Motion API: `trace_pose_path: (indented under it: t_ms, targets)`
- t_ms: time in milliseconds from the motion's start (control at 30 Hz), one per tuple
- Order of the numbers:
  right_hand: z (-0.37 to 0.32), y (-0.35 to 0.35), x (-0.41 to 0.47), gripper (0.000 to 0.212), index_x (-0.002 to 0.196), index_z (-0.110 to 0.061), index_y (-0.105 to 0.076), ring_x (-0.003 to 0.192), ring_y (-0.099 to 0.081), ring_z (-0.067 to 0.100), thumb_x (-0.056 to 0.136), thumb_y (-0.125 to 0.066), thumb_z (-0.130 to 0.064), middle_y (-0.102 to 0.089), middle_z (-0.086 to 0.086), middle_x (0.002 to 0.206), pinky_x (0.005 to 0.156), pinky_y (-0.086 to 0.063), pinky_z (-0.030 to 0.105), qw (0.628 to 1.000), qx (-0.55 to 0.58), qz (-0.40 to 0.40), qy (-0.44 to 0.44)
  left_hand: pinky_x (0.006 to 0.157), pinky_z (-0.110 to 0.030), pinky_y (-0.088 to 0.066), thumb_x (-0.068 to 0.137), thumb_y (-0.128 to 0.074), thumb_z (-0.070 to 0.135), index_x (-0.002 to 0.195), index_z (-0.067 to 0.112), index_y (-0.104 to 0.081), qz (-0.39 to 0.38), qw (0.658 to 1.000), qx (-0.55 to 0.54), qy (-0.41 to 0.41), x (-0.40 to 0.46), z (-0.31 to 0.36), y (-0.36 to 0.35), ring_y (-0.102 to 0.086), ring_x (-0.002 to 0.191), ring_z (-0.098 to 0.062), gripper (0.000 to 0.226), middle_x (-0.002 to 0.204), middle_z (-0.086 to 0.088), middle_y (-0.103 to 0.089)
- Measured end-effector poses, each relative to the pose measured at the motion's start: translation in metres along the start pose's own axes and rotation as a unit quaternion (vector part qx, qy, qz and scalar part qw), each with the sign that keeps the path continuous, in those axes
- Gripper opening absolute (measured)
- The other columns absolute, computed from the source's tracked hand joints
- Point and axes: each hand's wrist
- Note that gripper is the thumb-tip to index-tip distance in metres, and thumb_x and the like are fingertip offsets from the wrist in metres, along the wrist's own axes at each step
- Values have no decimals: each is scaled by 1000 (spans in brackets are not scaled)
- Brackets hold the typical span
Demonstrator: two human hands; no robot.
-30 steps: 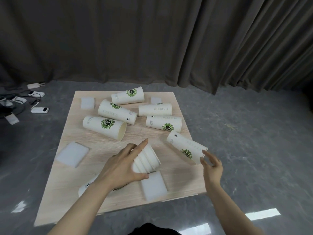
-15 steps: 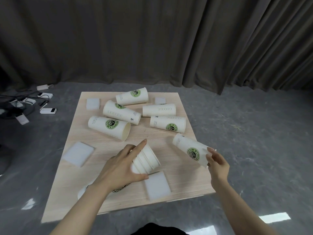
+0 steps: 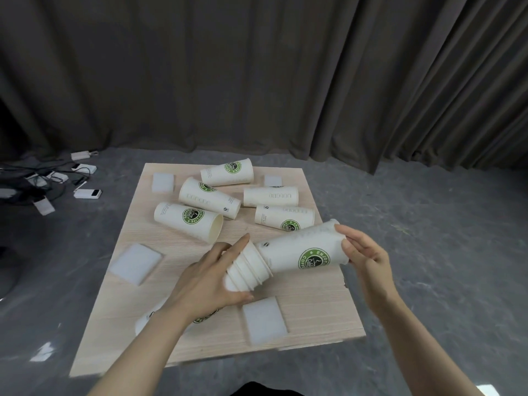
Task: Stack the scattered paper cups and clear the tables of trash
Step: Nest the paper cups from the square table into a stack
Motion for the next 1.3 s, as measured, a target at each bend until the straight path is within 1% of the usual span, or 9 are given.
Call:
trace_pose_path:
  t_ms: [133, 267, 367, 767, 867, 933, 1033, 1133, 1300]
  targets:
    - [-3, -18, 5, 28, 108, -18, -71, 120, -56, 29, 92, -54, -3, -66, 11, 120, 107, -38, 49, 999, 12, -51, -5, 74, -19, -36, 61, -64, 74, 134, 66, 15, 4, 1000, -8, -1, -6, 1, 5, -43, 114, 0, 108, 132, 24, -30]
    - [-6, -45, 1, 28, 103, -24, -73, 103, -60, 7, 89, -57, -5, -70, -1, 114, 90, -43, 25, 994, 8, -105, -15, 71, -17, -34, 61, -63, 75, 135, 66, 14, 9, 1000, -7, -2, -14, 3, 9, -43, 109, 2, 108, 130, 26, -29]
    - [-2, -67, -8, 32, 102, -22, -73, 108, -60, 1, 90, -54, 1, -70, -6, 113, 85, -45, 13, 989, 12, -148, -16, 75, -19, -37, 62, -62, 76, 136, 65, 14, 15, 1000, -4, 3, -21, 2, 10, -44, 109, 1, 107, 130, 24, -30]
    - [17, -149, -36, 32, 105, -20, -70, 90, -59, 1, 90, -54, 3, -71, -9, 94, 81, -45, 11, 973, 35, -221, -49, 75, -19, -36, 61, -61, 78, 137, 63, 16, 34, 997, -18, 66, -41, -13, 25, -43, 109, 2, 109, 127, 26, -31]
    - [19, -167, -33, 25, 111, -18, -69, 92, -61, 4, 89, -62, -9, -71, -2, 96, 82, -47, 14, 966, 39, -249, -62, 79, -21, -40, 64, -61, 71, 134, 65, 16, 47, 995, -25, 82, -45, -26, 32, -46, 111, -1, 104, 120, 24, -34]
    - [22, -178, -22, 28, 115, -16, -67, 97, -65, 10, 87, -65, -16, -73, 4, 101, 87, -49, 19, 967, 40, -239, -74, 76, -19, -39, 65, -61, 69, 134, 64, 14, 59, 993, -28, 101, -50, -38, 40, -48, 107, -2, 102, 118, 24, -36]
    - [37, -197, 8, 23, 105, -24, -69, 102, -64, 8, 88, -65, -10, -72, -5, 104, 85, -49, 17, 984, 8, -147, -106, 68, -14, -34, 63, -53, 77, 135, 64, 12, 67, 988, -24, 136, -59, -59, 55, -45, 100, 2, 98, 117, 27, -33]
    - [58, -220, 37, 27, 104, -25, -70, 104, -57, 12, 88, -64, -5, -65, -1, 111, 93, -43, 21, 981, -39, -127, -139, 60, -10, -32, 60, -45, 83, 139, 63, 11, 78, 984, 0, 161, -68, -78, 70, -43, 101, 4, 98, 120, 30, -32]
    - [95, -256, 68, 31, 112, -12, -70, 94, -47, 16, 85, -64, 3, -51, 4, 99, 85, -38, 20, 978, -84, -94, -165, 65, -18, -36, 60, -46, 82, 137, 65, 9, 86, 977, 1, 195, -81, -101, 84, -48, 104, 1, 97, 123, 29, -33]
Point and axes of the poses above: each hand's wrist, its own x-axis towards the middle knuckle, its own y-axis out of the back of the hand, z = x × y
